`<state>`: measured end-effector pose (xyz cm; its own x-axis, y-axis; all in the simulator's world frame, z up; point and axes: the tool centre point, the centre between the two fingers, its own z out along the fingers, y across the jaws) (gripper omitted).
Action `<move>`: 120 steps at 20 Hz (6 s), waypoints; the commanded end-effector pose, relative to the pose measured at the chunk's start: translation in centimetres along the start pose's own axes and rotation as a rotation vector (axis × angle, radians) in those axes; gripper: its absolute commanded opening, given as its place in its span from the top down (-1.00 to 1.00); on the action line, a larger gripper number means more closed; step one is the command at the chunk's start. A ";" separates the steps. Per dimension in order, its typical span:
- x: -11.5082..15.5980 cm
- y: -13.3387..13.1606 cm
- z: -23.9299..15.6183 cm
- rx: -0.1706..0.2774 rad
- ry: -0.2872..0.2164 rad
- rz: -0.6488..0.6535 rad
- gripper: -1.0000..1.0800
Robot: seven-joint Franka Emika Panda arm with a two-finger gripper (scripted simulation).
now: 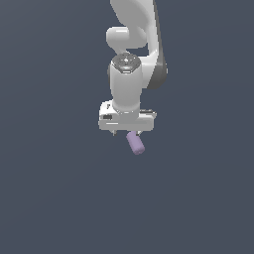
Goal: Pick up the object and move it to a goal position.
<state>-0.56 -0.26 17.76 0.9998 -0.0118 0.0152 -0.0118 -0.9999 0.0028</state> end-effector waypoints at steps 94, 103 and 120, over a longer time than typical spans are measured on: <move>-3.7 0.5 -0.8 0.008 -0.014 -0.369 1.00; -2.9 4.0 -10.4 0.008 -0.013 -0.369 1.00; -1.1 9.8 -26.3 0.007 -0.014 -0.368 1.00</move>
<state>-2.28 -9.54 42.87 0.9372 0.3487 0.0015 0.3487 -0.9372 -0.0008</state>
